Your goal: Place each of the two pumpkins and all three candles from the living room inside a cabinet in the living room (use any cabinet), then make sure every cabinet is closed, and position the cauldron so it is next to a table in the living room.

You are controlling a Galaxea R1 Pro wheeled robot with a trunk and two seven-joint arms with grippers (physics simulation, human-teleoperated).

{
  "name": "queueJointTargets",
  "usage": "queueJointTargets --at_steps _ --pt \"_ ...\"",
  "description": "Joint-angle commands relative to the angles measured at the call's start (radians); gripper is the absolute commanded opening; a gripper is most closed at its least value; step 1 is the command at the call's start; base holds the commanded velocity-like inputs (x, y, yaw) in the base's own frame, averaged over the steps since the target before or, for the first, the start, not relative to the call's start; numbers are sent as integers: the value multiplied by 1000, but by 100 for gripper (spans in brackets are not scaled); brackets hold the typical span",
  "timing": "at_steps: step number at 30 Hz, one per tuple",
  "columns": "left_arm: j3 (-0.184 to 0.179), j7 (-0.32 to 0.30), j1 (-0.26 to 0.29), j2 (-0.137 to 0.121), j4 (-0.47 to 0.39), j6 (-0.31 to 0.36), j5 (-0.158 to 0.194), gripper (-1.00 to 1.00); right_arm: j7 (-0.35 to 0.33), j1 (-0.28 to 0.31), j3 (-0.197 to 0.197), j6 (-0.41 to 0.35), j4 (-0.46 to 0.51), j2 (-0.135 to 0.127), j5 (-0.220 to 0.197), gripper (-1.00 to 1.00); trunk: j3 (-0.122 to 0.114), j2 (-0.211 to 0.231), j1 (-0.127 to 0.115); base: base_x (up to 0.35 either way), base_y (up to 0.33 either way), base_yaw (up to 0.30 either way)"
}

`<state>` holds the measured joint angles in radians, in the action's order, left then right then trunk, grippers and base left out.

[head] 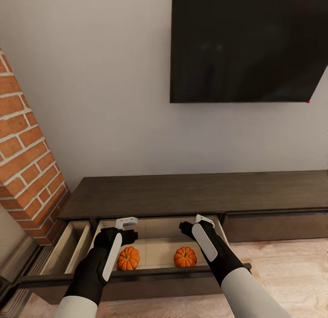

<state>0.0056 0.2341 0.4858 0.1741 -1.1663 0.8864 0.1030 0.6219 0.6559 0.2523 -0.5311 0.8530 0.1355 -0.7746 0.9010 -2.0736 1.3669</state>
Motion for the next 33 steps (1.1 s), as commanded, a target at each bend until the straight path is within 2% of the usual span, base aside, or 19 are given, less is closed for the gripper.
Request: queueJointTargets --at_steps 1,16,24,33 --pt "1 8 0 0 -1 3 11 100 9 1 2 -1 1 0 -8 100 -1 7 -4 -13 0 0" --pt "1 8 0 0 -1 5 12 100 9 1 2 2 2 0 -6 100 -46 112 -62 -105 0 0" --pt "1 8 0 0 -1 5 12 100 8 0 1 6 3 -1 -6 100 -71 168 -92 -308 0 0" --pt "1 6 0 0 -1 5 12 100 7 -1 1 6 2 -2 -6 100 -71 168 -92 -327 0 0"
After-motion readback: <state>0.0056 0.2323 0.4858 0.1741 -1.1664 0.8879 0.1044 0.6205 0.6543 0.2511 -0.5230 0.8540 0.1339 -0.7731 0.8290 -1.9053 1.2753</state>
